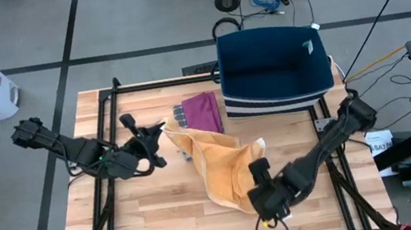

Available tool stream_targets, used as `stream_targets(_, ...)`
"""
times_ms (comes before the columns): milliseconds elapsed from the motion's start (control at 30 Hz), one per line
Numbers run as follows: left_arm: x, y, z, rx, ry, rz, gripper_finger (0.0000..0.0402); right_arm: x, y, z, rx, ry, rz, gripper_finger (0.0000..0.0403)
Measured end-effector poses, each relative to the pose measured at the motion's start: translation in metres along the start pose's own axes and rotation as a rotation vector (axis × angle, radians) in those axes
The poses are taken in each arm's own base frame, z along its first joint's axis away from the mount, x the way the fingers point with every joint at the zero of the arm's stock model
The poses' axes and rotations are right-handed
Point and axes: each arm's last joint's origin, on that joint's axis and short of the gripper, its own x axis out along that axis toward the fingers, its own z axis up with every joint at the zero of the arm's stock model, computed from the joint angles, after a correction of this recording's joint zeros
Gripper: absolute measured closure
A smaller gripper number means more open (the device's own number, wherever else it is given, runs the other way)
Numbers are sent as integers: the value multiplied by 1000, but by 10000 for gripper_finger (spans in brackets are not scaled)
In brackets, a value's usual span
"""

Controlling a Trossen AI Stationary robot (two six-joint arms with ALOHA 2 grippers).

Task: Fold towel
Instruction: Fold the orange checkered towel

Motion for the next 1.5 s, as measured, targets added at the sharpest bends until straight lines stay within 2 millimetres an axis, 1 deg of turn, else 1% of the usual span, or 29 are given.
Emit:
stream_targets(100, 0, -1, 0, 7, 2, -8, 401, 16, 15, -1, -1, 70, 10, 222)
stream_targets(267, 0, -1, -1, 1, 2, -23, 401, 36, 31, -3, 14, 148, 9, 229)
stream_targets(500, 0, -2, -4, -12, 16, -42, 401, 54, 48, -7, 43, 212, 55, 229)
stream_targets(633, 0, -3, -6, -11, 31, -45, 401, 74, 56, -19, 82, 218, 109, 229)
stream_targets(700, 0, -3, -7, -13, 34, -45, 401, 77, 57, -26, 100, 257, 88, 229)
stream_targets(767, 0, -3, -7, -13, 34, -46, 401, 76, 58, -29, 109, 270, 78, 229)
stream_targets(933, 1, -2, -7, -18, 38, -51, 401, 76, 60, -29, 98, 246, 89, 229)
stream_targets(1033, 2, -2, -7, -25, 39, -66, 401, 84, 61, -33, 89, 231, 98, 229)
stream_targets(1233, 3, -2, -7, -24, 38, -81, 401, 101, 57, -53, 104, 294, 60, 229)
stream_targets(1500, 7, 0, -8, -30, 49, -85, 401, 106, 56, -54, 88, 268, 73, 229)
